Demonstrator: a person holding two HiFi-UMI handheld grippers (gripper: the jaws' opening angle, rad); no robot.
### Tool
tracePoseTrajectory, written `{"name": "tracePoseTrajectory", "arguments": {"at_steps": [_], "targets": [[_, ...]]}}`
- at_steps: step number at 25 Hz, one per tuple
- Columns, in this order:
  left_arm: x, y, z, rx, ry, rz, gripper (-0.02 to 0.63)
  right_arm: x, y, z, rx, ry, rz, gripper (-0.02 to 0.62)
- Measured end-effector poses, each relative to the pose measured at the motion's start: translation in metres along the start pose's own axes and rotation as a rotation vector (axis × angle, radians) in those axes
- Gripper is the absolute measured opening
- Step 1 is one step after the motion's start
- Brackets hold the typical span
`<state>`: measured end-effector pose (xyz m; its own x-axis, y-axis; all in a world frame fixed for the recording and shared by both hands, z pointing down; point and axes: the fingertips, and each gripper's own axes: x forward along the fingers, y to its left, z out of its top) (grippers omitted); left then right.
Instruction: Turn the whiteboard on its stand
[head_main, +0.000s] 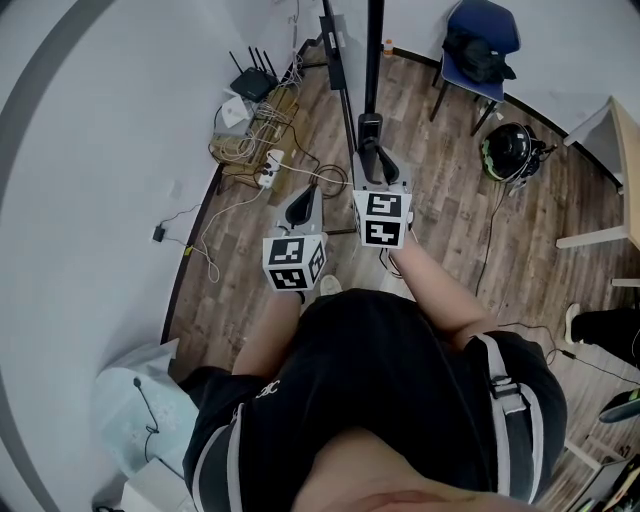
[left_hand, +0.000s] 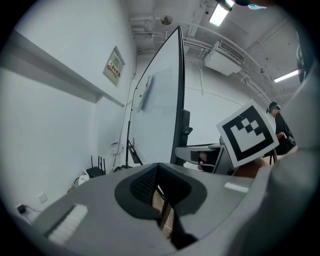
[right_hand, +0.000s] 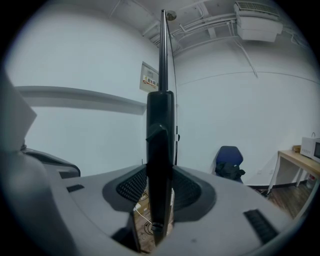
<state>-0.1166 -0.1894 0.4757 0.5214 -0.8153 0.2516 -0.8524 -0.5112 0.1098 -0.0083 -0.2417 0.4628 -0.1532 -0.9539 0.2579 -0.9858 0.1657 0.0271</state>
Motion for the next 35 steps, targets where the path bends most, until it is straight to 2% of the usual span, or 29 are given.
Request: {"name": "tracePoseTrajectory", "arguments": {"at_steps": [22, 25, 26, 27, 31, 35], "targets": [[-0.018, -0.019, -0.016, -0.005, 0.016, 0.002, 0.009, -0.041, 0.010, -0.013, 0.003, -0.019, 0.039, 0.146], [-0.017, -0.022, -0.017, -0.009, 0.017, 0.005, 0.009, -0.043, 0.006, -0.014, -0.002, -0.025, 0.027, 0.115], [-0.017, -0.023, -0.016, -0.011, 0.017, 0.005, 0.009, -0.044, 0.004, -0.015, -0.004, -0.023, 0.018, 0.082], [-0.016, -0.023, -0.016, -0.012, 0.016, 0.006, 0.009, -0.044, 0.002, -0.017, -0.001, -0.019, 0.016, 0.021], [-0.013, -0.027, -0.015, -0.015, 0.012, 0.001, 0.009, -0.050, -0.002, -0.022, 0.038, -0.026, 0.050, 0.023], [-0.008, -0.032, -0.011, -0.014, 0.008, -0.003, 0.009, -0.065, -0.024, -0.002, 0.065, -0.124, 0.058, 0.014]]}}
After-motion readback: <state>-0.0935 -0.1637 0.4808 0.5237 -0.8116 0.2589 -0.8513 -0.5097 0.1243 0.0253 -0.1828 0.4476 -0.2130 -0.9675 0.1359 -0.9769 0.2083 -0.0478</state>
